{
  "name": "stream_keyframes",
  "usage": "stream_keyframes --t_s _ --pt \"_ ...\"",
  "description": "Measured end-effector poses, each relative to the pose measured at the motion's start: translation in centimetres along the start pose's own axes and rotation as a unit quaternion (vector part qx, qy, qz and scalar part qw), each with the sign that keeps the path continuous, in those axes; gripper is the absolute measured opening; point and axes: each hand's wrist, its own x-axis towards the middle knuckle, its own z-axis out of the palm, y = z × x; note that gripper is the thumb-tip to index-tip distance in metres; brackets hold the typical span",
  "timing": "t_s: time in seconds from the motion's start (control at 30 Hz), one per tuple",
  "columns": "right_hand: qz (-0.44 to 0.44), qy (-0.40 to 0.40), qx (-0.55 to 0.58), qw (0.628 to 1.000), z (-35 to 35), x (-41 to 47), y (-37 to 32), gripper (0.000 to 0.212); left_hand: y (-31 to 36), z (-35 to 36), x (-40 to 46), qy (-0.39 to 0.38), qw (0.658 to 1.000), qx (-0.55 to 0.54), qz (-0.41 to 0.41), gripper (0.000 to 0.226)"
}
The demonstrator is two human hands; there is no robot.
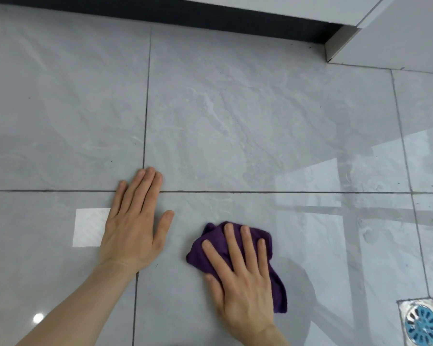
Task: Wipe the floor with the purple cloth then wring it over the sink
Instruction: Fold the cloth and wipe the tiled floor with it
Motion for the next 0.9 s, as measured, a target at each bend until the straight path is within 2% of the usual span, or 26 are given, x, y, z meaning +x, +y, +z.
stream_keyframes --t_s 0.2,0.3,0.43,0.53,0.73,0.8,0.9 --pt "0.112 0.025 -0.002 0.993 -1.7 4.9 0.5 0.054 1.6 0.8 3.2 0.011 1.0 -0.025 0.014 0.07" --pt "0.122 0.016 0.0 0.992 -1.7 6.2 -0.2 0.056 1.7 1.1 4.0 0.012 0.998 -0.053 0.018 0.068" --pt "0.009 -0.021 0.023 0.999 -0.9 6.5 -3.0 0.054 1.5 1.4 4.7 0.017 0.992 -0.125 0.009 0.064" --pt "-0.026 -0.039 0.028 0.999 -0.2 6.7 -5.1 0.054 0.3 0.8 5.2 -0.006 0.99 -0.135 0.031 0.068" --pt "-0.17 -0.085 -0.028 0.981 0.0 1.9 -1.3 0.049 0.1 0.7 5.0 -0.028 0.994 -0.101 0.041 0.078" --pt "-0.147 -0.075 -0.041 0.985 -0.6 1.2 1.1 0.05 0.4 0.9 5.0 -0.021 0.995 -0.085 0.04 0.08" --pt "-0.033 -0.041 -0.038 0.998 -2.1 2.0 4.7 0.049 0.9 0.9 4.8 -0.017 0.996 -0.083 0.036 0.081"
